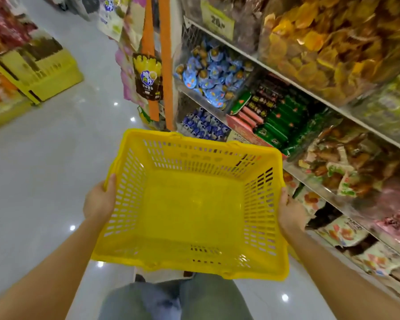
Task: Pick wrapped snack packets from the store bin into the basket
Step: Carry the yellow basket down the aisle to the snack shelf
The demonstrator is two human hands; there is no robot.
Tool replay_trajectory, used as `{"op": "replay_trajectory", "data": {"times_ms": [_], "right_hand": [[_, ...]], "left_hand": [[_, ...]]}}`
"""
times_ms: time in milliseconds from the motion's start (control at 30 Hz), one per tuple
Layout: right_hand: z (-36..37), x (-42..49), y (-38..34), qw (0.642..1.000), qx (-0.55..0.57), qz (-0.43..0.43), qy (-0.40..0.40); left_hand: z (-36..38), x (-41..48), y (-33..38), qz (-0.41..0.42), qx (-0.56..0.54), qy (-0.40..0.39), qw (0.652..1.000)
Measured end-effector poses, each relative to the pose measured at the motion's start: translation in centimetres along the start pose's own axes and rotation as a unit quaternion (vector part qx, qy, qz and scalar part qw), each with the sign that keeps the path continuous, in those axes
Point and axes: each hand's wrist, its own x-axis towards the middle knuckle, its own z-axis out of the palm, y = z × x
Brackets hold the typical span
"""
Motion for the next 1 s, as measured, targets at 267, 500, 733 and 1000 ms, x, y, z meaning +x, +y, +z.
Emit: {"op": "replay_trajectory", "data": {"times_ms": [267, 500, 733, 1000], "right_hand": [[3.9, -0.2, -2.6, 0.998, 0.038, 0.039, -0.02], [9.4, -2.9, -9.3, 0.999, 0.018, 0.043, 0.01], [16.0, -4.9, -17.6, 0.999, 0.024, 0.04, 0.027], [23.0, -1.7, -22.2, 1.0, 0.023, -0.018, 0.007]], "left_hand": [[0.3, 7.4, 0.6, 0.04, 0.019, -0.001, 0.999], [-3.4, 15.4, -1.7, 0.047, 0.017, -0.024, 0.998], [-7.3, 24.6, -5.9, 0.044, 0.011, -0.025, 0.999], [-4.3, 30.3, -9.4, -0.049, -0.025, 0.035, 0.998]]}}
